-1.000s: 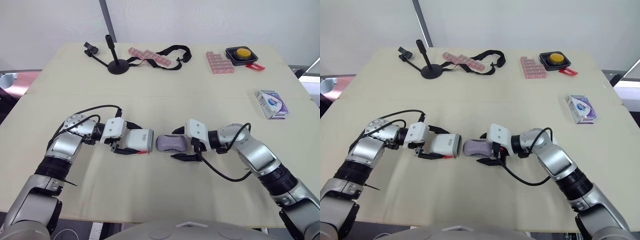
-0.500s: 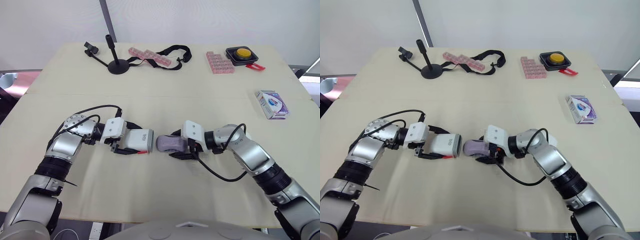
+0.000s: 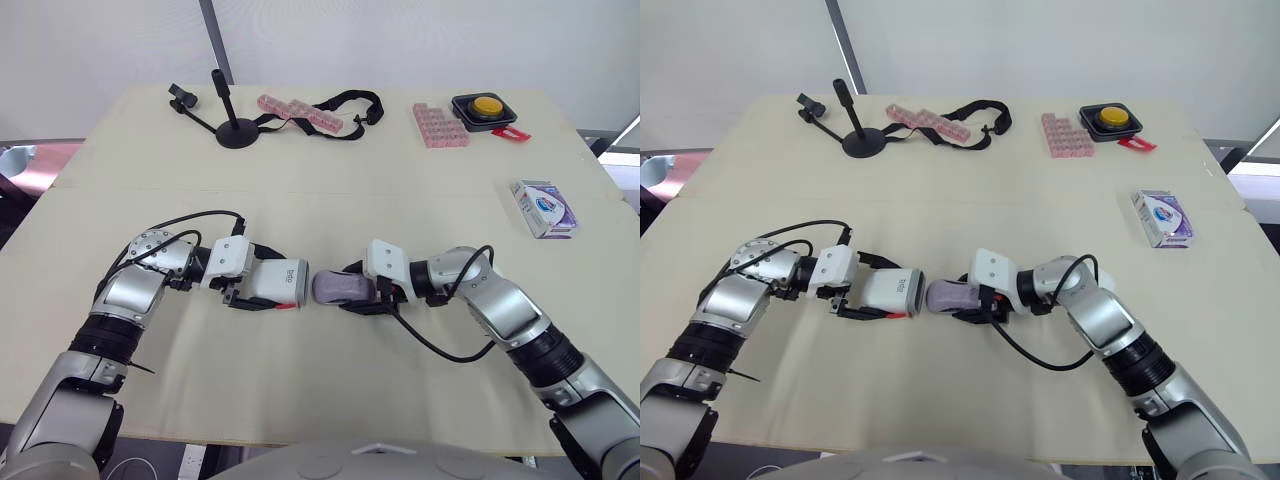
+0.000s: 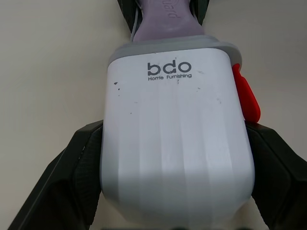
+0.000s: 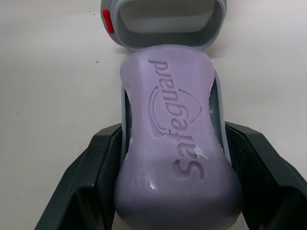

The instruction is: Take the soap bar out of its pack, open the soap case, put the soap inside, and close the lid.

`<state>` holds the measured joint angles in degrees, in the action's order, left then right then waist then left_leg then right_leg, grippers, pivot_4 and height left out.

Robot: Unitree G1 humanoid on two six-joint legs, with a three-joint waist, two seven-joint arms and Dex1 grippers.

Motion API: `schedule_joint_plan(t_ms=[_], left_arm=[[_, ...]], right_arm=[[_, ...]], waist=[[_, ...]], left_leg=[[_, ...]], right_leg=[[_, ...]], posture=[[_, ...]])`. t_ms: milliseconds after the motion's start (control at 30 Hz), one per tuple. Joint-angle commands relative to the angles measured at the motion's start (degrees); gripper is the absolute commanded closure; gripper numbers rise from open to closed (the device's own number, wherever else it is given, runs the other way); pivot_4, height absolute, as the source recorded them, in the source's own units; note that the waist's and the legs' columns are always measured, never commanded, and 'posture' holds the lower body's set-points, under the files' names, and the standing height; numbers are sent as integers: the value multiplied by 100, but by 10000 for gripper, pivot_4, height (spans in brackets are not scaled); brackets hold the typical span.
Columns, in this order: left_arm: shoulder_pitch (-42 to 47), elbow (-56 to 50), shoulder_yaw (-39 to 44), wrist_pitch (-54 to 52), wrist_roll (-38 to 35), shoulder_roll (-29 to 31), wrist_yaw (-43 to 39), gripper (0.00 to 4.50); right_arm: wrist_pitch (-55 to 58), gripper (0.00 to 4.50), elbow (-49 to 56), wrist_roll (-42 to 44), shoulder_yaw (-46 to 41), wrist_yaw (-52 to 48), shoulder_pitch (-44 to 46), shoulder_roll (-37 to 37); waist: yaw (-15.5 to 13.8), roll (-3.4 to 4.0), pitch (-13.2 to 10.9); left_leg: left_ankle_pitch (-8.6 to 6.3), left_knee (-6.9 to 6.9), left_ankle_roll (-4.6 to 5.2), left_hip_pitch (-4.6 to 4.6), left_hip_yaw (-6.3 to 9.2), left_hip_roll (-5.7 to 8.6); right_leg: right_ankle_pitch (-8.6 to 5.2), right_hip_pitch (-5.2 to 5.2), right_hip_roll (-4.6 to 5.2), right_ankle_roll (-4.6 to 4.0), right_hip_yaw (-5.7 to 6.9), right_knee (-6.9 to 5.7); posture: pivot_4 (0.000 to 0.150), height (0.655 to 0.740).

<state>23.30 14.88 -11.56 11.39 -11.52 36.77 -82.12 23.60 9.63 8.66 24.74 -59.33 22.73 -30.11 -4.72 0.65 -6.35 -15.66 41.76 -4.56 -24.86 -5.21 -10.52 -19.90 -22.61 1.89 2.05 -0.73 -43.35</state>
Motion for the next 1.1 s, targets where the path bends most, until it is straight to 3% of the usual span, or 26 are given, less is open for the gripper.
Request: schedule_joint_plan(t_ms=[33,467,667,1100], left_arm=[[44,-218,64,-101,-110,-16,68,10235],[454,-789,-413,-1064,106,-787,825,10235],[492,-1134,-689,-1700,163,-982,1005,10235],[604,-1171,-747,-1455,231,-1111,1134,10235]], right_arm=[[-34,19061,347,178,-415,-152,-36,-329],[167,19061,1063,591,-1270,-527,-477,-1461],[372,19061,1187,692,-1319,-596,-482,-1597],[695,19061,1260,686,-1071,-659,-123,-1500]], waist=[[-15,0,0],[-84,1,-1],[-97,2,-1],[-176,2,-1]], left_leg=[[0,2,0,-3,0,0],[-1,11,1,-17,-1,-1],[-1,12,1,-18,-1,-2],[-1,16,1,-18,0,-2]], right_leg=[[0,-1,1,0,2,0],[1,-4,-3,2,-1,4],[1,-3,-10,2,-4,5],[1,-4,-9,2,-5,4]], posture=[[1500,7096],[1500,7096],[1500,7096],[1500,7096]])
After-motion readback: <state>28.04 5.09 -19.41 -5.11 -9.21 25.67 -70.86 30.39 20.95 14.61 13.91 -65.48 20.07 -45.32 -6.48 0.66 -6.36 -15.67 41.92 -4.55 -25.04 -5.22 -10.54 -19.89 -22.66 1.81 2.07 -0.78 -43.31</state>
